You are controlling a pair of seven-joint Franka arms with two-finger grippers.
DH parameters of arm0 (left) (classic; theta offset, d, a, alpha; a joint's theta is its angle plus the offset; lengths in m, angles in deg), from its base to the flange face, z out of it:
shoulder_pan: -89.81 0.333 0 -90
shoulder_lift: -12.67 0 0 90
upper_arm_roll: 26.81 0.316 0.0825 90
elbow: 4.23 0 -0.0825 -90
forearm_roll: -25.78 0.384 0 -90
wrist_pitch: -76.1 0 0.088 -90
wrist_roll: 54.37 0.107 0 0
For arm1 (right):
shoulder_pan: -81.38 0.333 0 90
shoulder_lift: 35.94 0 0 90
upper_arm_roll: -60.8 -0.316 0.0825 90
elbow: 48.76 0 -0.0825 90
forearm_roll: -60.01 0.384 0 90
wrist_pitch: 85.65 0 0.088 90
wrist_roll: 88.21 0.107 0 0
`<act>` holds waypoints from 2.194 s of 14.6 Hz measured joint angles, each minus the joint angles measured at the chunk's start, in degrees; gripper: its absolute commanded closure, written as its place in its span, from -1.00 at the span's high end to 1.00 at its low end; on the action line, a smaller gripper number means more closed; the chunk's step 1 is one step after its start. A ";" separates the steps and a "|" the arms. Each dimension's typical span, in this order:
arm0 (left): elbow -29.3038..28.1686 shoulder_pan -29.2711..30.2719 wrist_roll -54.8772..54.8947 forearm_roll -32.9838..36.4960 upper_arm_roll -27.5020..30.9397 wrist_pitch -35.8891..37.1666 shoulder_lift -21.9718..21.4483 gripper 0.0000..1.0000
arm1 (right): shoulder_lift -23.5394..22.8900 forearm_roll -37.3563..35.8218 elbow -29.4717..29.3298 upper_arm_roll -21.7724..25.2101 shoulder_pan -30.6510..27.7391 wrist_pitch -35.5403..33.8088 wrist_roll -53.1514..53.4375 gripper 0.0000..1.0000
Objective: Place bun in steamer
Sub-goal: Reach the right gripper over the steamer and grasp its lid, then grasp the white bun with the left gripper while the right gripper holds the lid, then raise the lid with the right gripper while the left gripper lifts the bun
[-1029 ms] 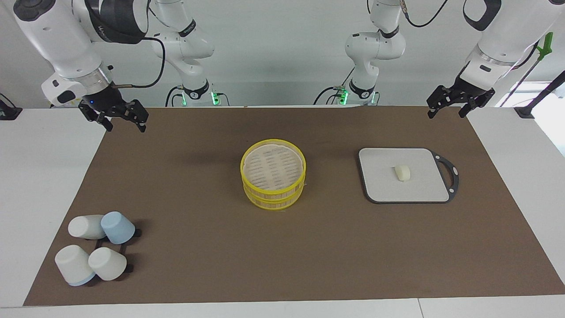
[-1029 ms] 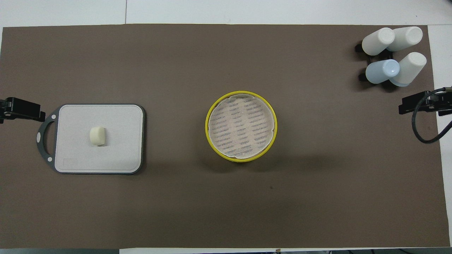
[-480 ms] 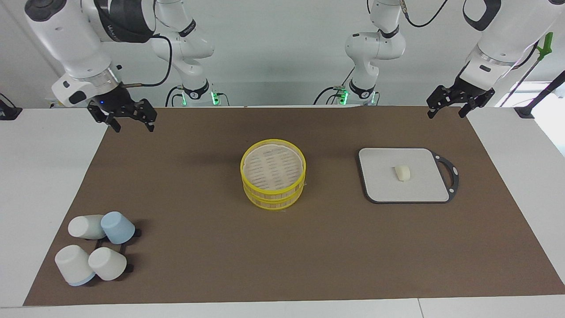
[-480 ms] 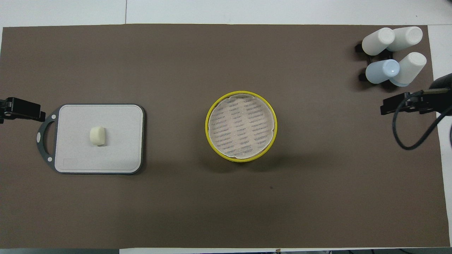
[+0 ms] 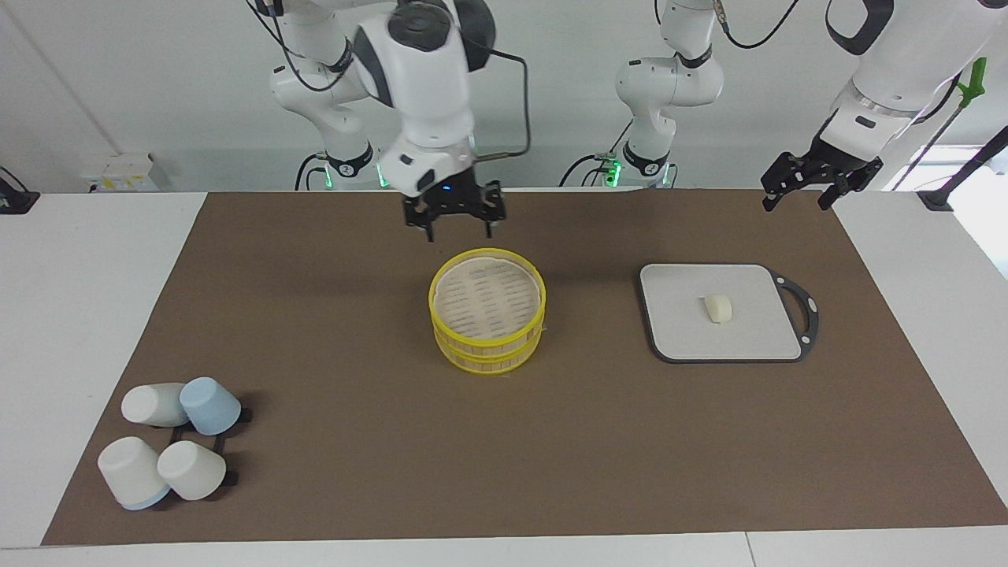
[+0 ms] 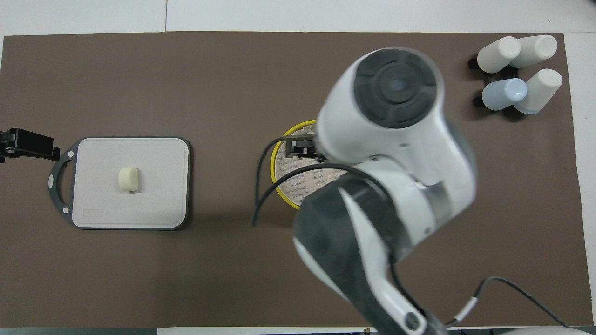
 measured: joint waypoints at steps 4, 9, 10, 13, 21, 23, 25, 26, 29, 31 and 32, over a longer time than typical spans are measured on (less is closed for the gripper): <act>-0.04 0.00 0.00 0.02 0.02 0.00 -0.01 1.00 | -6.52 -1.80 -0.28 0.12 5.60 6.10 2.99 1.00; -9.94 0.08 0.00 0.10 0.31 -7.64 -3.18 1.00 | -8.07 -5.06 2.11 0.12 8.14 8.37 3.63 0.86; -14.18 0.12 0.01 0.12 0.38 -11.19 -4.35 1.00 | -8.12 -5.37 3.01 0.10 8.34 8.99 3.63 0.72; -26.27 0.19 0.12 0.14 0.57 -21.94 -6.13 1.00 | -8.09 -6.39 6.60 0.09 9.30 13.16 3.63 0.70; -43.03 0.16 0.48 0.16 0.34 -49.24 1.88 1.00 | -6.90 -6.79 11.64 0.47 8.85 17.66 1.49 0.21; -43.04 0.16 0.48 0.16 0.34 -52.09 4.21 1.00 | -6.68 -6.79 12.57 0.69 8.46 19.10 0.78 0.11; -43.04 0.15 0.48 0.16 0.27 -53.46 5.24 1.00 | -6.61 -6.79 12.96 0.71 8.13 19.88 0.62 0.07; -43.04 0.14 0.48 0.16 0.25 -54.09 5.46 1.00 | -6.61 -6.79 13.02 0.73 8.08 20.07 0.61 0.03; -43.04 0.14 0.48 0.16 0.25 -55.36 5.78 0.62 | -6.57 -6.79 13.03 0.74 7.96 20.62 0.61 -0.44; -43.04 0.14 0.48 0.16 0.25 -55.93 5.94 0.40 | -6.57 -6.79 13.04 0.75 7.91 20.84 0.60 -0.87; -43.03 0.14 0.48 0.16 0.25 -56.25 6.02 0.23 | -6.56 -6.79 13.04 0.73 7.92 20.93 0.60 -0.94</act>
